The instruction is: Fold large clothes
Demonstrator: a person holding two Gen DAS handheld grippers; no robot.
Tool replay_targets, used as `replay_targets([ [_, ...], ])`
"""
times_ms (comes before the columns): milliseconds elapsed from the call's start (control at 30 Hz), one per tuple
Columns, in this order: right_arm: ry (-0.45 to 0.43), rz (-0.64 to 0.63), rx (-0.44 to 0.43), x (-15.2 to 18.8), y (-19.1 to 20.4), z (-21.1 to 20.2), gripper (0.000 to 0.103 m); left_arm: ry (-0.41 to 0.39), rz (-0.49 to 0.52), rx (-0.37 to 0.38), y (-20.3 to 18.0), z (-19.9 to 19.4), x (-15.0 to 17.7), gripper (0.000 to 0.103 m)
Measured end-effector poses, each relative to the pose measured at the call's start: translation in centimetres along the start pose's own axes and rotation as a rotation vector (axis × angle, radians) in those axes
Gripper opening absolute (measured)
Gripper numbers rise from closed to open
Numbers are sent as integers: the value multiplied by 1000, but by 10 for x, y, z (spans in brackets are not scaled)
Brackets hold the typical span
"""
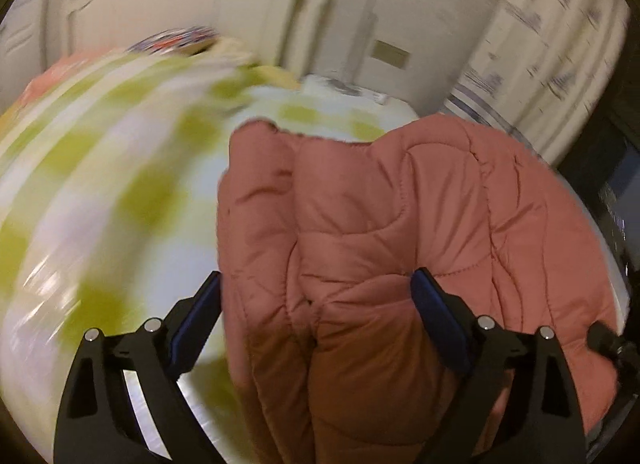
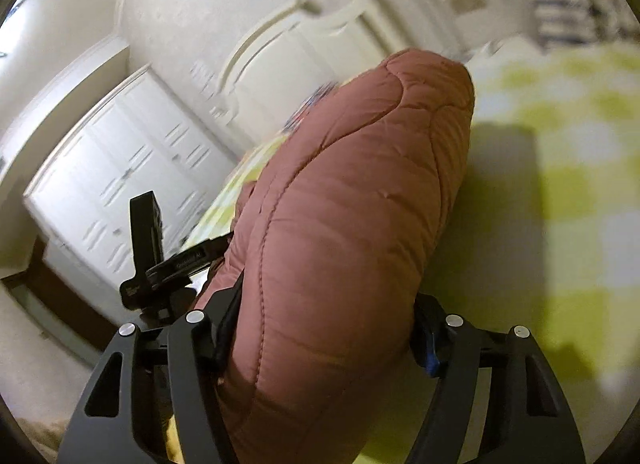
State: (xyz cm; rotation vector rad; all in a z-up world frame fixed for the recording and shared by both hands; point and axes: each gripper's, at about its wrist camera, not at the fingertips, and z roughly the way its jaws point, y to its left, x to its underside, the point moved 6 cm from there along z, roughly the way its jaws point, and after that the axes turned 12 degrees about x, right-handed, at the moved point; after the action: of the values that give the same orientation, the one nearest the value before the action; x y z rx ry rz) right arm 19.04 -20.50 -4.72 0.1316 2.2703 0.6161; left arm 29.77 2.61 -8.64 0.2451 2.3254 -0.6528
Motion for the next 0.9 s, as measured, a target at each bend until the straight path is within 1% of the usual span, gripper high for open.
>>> replay_targets([
  [100,-50,12,83,-26,-29,-20,68,8,88,-1,-48,37,-18,91],
  [167,-50,24,112,-31,-47,-23,68,11,129,-16,-69,59,-21,92],
  [200,-41,40,123,-29,-58,-22,69,15,136,-27,-74,68,-19,92],
  [233,-27,79,147,-27,-72,-15,71,19,134,-31,-76,75,-17,94],
  [267,-15,108,175,-24,-83,-9,77,21,129,-36,-77,82,-14,96],
  [300,-8,142,221,-20,-96,-4,79,15,129,-39,-78,85,-12,97],
  [333,-20,152,236,-15,-103,-9,84,10,137,-40,-79,86,-9,98],
  [367,-39,150,256,-16,-103,-15,84,9,147,-49,-81,87,-8,98],
  [400,-73,134,311,-18,-100,-25,85,6,157,-56,-81,85,-7,98],
  [433,-132,100,408,-24,-95,-41,87,4,164,-61,-82,85,-7,98],
  [467,-202,47,494,-30,-80,-54,88,5,163,-60,-81,83,-7,98],
  [500,-272,-34,529,-36,-57,-65,88,5,161,-58,-82,83,-6,98],
  [533,-314,-104,519,-37,-33,-71,87,9,161,-59,-82,82,-6,98],
  [567,-330,-148,509,-33,-19,-75,87,13,162,-59,-82,80,-9,98],
  [600,-336,-196,510,-31,-5,-73,87,19,165,-59,-83,77,-11,98],
  [633,-313,-275,523,-22,14,-61,83,27,166,-61,-83,71,-16,98],
  [667,-276,-362,554,-10,27,-43,79,28,163,-67,-83,64,-22,98],
  [700,-230,-444,605,4,34,-19,77,20,161,-80,-82,56,-30,97],
  [733,-190,-485,638,18,32,-1,75,-12,169,-104,-83,42,-41,95],
  [767,-184,-521,692,29,30,15,76,-58,180,-119,-86,27,-54,95],
  [800,-230,-559,741,36,31,25,76,-112,191,-103,-94,10,-71,95],
  [833,-247,-571,756,38,32,31,76,-128,199,-86,-100,4,-80,96],
  [867,-247,-575,762,38,31,33,76,-133,223,-52,-114,3,-93,96],
  [900,-244,-571,754,35,32,36,76,-118,237,-25,-122,7,-99,96],
])
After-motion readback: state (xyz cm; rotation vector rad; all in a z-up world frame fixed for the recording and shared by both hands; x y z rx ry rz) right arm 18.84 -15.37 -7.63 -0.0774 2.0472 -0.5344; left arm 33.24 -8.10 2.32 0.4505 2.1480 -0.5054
